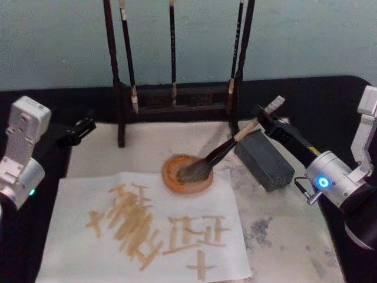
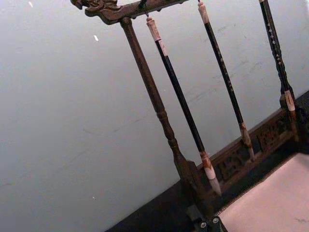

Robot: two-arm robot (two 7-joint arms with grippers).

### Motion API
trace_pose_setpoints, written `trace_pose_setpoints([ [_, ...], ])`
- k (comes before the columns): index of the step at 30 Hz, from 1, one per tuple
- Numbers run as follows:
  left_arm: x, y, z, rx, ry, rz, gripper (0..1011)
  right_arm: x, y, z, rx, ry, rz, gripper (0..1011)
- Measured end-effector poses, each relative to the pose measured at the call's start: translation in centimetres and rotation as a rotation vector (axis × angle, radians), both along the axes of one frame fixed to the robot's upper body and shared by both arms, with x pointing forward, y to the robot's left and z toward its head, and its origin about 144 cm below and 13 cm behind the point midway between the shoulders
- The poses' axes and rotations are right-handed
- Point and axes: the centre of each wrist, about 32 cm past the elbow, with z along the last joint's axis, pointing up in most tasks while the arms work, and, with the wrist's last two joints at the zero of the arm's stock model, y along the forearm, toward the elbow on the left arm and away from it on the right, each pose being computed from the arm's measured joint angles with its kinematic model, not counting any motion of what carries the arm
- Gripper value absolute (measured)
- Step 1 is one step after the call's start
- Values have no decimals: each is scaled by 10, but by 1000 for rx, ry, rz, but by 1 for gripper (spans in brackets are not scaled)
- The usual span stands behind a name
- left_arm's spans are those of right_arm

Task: Pick up the brush from the inkstone, write on the paper, then place the brush back to its original position.

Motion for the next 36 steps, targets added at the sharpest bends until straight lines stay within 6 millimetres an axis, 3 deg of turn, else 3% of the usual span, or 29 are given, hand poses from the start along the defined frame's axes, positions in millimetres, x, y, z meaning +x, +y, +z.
trace_pose_setpoints([
  [36, 0, 0, 0, 0, 0, 0, 1002, -4, -14, -9, -7, 119, -53, 179],
])
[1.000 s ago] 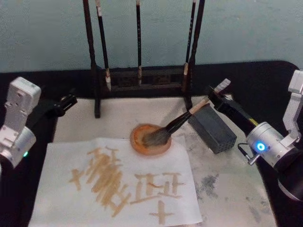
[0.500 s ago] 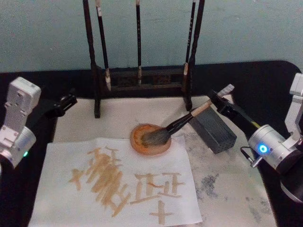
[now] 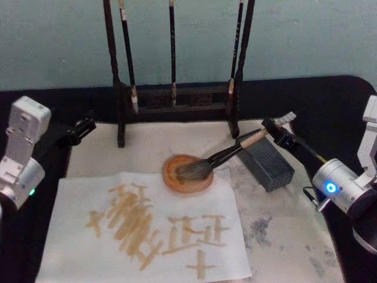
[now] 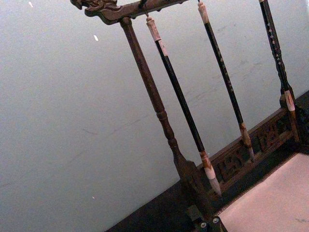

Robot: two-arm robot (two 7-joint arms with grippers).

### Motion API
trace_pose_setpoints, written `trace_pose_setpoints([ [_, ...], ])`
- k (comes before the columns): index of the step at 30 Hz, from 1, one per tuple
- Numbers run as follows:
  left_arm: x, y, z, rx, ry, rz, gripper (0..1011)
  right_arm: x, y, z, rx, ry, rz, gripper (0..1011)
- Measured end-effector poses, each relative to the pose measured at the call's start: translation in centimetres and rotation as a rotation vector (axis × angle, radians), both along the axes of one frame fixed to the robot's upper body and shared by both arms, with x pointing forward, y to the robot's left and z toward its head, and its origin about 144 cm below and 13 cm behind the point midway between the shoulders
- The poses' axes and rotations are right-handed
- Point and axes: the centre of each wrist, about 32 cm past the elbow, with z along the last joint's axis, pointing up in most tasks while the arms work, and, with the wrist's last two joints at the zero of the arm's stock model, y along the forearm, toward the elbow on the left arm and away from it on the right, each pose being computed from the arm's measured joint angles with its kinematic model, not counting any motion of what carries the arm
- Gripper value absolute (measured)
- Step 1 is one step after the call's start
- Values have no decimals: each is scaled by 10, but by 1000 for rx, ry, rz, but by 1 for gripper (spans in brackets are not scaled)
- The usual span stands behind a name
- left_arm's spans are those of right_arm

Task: Pick up the brush from the inkstone, write on the paper, then place the brush back to its original position.

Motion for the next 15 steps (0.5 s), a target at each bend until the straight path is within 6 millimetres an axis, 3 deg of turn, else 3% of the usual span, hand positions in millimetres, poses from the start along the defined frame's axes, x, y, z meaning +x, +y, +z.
trace_pose_setpoints([
  [15, 0, 0, 0, 0, 0, 0, 1002, 0, -1, -1, -4, 16, -4, 180],
])
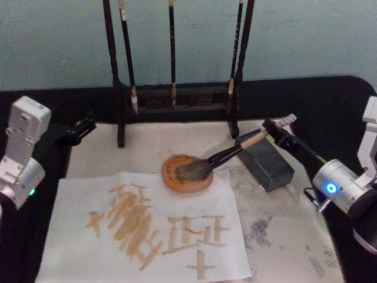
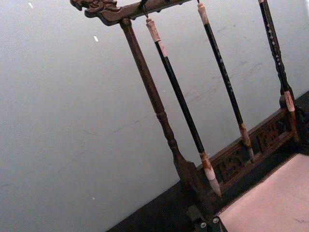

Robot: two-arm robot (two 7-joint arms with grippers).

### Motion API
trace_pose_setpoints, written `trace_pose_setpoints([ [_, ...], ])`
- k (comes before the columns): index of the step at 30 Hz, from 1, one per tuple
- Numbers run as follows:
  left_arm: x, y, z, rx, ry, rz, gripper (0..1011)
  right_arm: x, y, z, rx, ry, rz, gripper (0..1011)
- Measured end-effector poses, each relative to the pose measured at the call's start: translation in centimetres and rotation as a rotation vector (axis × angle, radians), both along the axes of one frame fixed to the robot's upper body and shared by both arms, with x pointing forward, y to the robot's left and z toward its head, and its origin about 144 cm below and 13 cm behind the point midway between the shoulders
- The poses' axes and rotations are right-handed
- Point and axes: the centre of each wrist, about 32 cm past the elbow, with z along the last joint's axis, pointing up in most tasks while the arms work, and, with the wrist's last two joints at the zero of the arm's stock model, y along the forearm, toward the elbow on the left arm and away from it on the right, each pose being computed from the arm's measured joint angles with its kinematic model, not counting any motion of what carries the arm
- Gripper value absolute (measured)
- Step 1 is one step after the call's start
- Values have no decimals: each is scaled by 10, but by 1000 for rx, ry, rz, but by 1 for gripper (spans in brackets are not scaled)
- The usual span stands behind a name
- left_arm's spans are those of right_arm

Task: Pick up the brush from the inkstone, write on the paper, then place the brush back to its original position.

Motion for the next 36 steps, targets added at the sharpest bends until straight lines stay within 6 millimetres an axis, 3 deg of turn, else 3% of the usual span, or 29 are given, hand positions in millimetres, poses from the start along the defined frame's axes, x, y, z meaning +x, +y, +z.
trace_pose_setpoints([
  [11, 0, 0, 0, 0, 0, 0, 1002, 0, 0, 0, -1, -1, 2, 193],
  [22, 0, 0, 0, 0, 0, 0, 1000, -1, 1, -1, -2, 0, 4, 504],
  [23, 0, 0, 0, 0, 0, 0, 1002, 0, 1, -1, -2, -1, 4, 576],
  [31, 0, 0, 0, 0, 0, 0, 1002, 0, 1, 0, -2, -3, 4, 833],
  [36, 0, 0, 0, 0, 0, 0, 1000, 0, 1, 0, -2, -3, 2, 952],
])
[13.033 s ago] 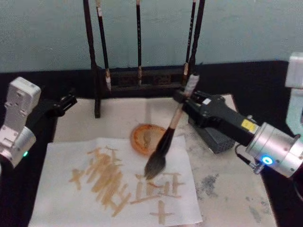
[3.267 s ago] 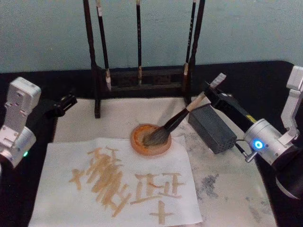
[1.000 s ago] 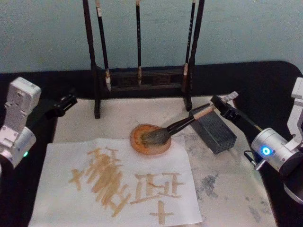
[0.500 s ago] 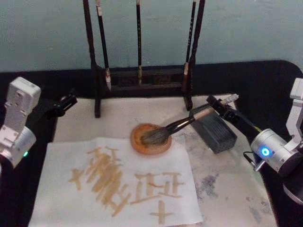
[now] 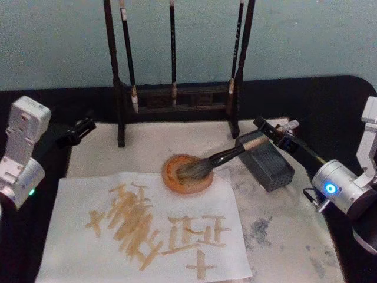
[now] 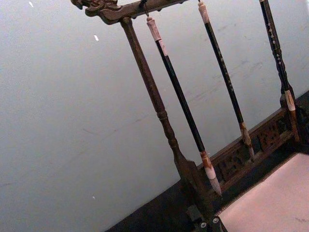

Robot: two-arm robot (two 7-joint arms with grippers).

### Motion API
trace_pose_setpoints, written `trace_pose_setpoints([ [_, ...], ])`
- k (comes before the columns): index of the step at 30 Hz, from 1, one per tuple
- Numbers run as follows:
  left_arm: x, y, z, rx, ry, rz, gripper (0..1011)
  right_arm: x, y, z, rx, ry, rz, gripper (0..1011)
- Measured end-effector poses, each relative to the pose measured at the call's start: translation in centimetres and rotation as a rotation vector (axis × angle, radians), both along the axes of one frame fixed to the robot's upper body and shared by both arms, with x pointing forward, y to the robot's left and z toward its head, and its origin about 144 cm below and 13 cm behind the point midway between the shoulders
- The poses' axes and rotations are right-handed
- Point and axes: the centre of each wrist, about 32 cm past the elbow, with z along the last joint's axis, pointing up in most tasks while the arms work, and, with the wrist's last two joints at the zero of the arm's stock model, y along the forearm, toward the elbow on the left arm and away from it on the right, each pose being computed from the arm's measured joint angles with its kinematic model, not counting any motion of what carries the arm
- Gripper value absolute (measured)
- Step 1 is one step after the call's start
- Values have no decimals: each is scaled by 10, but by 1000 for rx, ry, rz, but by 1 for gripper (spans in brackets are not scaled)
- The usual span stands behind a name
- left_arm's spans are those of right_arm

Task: Pick up the brush from the inkstone, write on the paper, then place the brush back to its original position.

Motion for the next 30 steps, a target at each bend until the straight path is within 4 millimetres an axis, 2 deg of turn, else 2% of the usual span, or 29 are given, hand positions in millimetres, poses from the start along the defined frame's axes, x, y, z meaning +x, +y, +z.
trace_pose_setpoints([
  [1, 0, 0, 0, 0, 0, 0, 1002, 0, 0, 0, -1, 0, -2, 997],
  [2, 0, 0, 0, 0, 0, 0, 1000, -1, 0, 1, -7, 5, -7, 1001],
  [30, 0, 0, 0, 0, 0, 0, 1002, -7, -2, 7, -123, 65, -33, 1002],
])
